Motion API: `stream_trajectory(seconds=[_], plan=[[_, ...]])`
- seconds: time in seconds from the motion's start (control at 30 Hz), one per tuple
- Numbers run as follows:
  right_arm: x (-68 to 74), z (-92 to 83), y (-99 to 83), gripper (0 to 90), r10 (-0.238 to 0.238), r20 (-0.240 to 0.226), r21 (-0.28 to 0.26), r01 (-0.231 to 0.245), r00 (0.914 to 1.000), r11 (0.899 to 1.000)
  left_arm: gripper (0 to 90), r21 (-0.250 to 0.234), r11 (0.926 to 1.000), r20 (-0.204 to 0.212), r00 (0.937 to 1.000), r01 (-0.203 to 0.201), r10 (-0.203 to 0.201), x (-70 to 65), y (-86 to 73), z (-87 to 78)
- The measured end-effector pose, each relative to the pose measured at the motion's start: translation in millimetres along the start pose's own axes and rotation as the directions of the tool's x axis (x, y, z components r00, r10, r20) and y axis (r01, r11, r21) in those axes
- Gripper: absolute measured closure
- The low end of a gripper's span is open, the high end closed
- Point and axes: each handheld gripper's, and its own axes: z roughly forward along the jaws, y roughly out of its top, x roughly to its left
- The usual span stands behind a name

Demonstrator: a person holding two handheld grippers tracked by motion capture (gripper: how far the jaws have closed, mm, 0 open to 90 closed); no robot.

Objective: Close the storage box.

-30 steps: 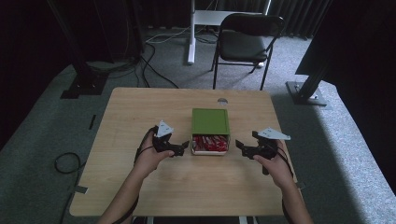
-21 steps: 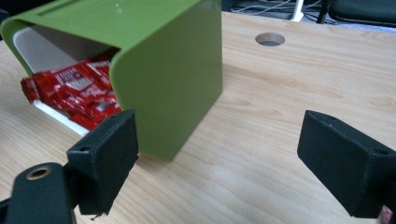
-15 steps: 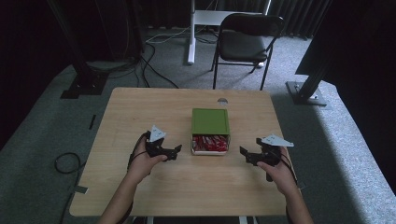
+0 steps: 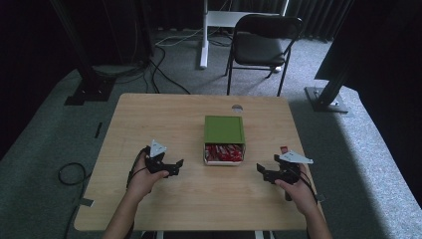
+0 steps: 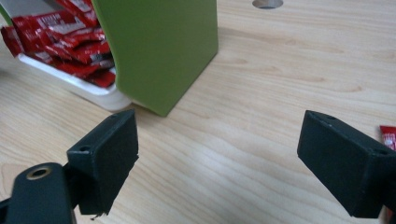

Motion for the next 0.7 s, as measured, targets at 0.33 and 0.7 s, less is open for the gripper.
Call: stream_trajectory(seconds=[0.33, 0.7], plan=[[-1.4, -3.6, -12.2, 12.1, 0.0, 0.012, 0.024, 0.0, 0.9999, 1.0, 6.3, 0.026, 0.999, -0.051, 0.9981, 0.036, -0.035, 15.5, -19.0, -9.4], [-5.2, -11.2, -27.0, 12.1, 0.013, 0.026, 0.045, -0.014, 0.9996, 0.999, 6.4, 0.041, 0.9948, -0.12, 0.989, 0.093, -0.088, 33.4, -39.8, -26.2]])
